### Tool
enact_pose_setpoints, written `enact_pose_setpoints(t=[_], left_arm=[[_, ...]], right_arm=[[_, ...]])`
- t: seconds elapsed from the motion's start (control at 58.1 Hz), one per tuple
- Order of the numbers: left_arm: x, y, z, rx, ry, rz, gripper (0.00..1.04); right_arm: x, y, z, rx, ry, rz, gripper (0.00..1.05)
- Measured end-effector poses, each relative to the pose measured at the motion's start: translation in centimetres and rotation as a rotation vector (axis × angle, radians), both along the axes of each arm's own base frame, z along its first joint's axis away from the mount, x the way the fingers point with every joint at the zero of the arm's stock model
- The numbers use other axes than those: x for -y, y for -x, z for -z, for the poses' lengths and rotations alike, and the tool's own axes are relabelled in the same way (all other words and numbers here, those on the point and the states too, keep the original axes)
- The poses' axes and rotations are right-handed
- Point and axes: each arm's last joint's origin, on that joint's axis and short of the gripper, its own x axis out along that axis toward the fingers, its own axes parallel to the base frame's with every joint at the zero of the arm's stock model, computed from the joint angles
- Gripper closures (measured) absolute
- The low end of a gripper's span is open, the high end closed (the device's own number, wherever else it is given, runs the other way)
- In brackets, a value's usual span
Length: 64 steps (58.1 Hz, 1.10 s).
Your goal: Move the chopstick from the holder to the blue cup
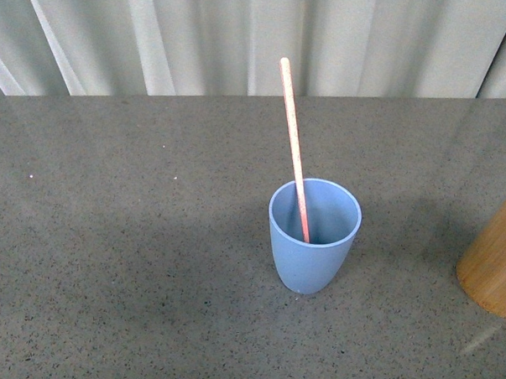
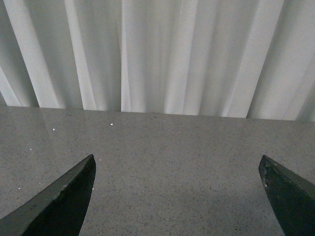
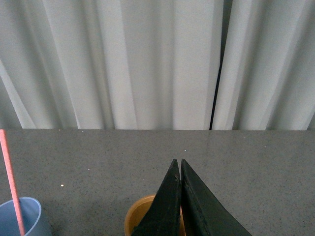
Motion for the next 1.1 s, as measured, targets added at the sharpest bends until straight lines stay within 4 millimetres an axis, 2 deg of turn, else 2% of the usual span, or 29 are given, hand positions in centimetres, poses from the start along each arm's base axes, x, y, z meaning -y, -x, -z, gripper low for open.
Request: enact_pose_setpoints(t=[0.533, 0.637, 1.033, 1.101], left_arm=[[0.0, 0.0, 0.0, 0.000, 0.000, 0.000, 0.07], [0.0, 0.0, 0.0, 0.000, 0.000, 0.000, 0.07], [0.0, 0.0, 0.0, 0.000, 0.000, 0.000, 0.07], [0.0, 0.0, 0.0, 0.000, 0.000, 0.000, 0.07]], right_arm=[[0.0, 1.1, 1.3, 0.021, 0.000, -0.001, 1.04], [0.0, 1.8, 1.8, -0.014, 0.000, 0.000, 1.04], [0.0, 2.2, 1.6, 0.016, 0.000, 0.001, 1.04], [0.0, 2.2, 1.6, 0.016, 0.000, 0.001, 0.96]])
